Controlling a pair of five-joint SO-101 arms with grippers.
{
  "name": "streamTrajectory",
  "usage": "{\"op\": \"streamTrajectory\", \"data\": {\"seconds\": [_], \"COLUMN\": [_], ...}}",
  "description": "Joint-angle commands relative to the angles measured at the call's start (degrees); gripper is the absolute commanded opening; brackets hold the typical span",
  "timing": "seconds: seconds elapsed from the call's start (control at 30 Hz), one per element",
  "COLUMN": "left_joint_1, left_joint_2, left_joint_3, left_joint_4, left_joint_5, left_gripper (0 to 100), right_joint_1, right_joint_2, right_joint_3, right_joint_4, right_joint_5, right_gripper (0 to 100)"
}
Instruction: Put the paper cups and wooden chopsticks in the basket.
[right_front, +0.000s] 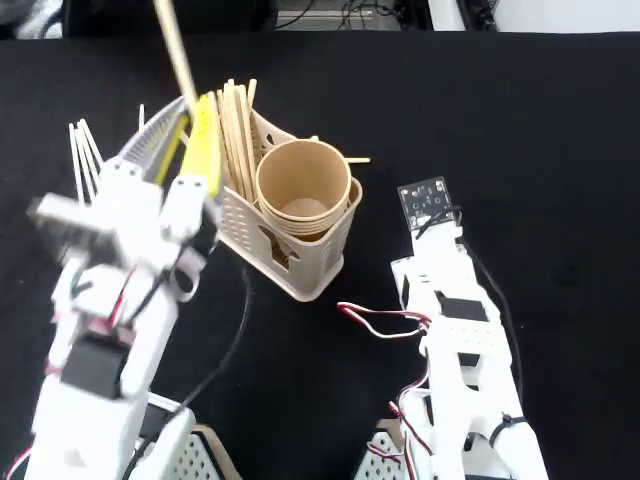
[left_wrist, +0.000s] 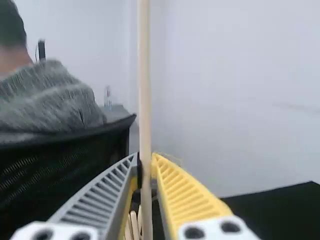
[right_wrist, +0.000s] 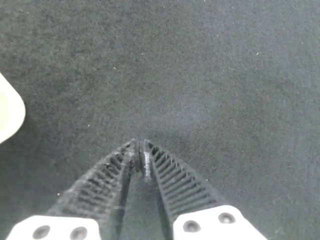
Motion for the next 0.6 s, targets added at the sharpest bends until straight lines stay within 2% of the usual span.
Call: {"op": "streamTrajectory", "data": {"seconds": [0.0,0.33,0.57], "left_joint_1": [-0.4,-9.4,-9.5], "left_joint_2": [3.0,9.1,13.3], "left_joint_3": [-3.2,-2.7,-2.7], "left_joint_4": [-0.4,-0.4,-0.3], "left_joint_5": [4.9,15.7,16.3], "left_gripper": [3,3,3], "right_joint_1": [-0.9,-0.9,-0.9], "right_joint_2": [-1.4,-1.4,-1.4], "right_joint_3": [-0.4,-0.4,-0.4], "right_joint_4": [-1.2,-1.2,-1.2], "right_joint_5": [0.5,0.5,0.5], "right_gripper": [1.4,1.4,1.4]}}
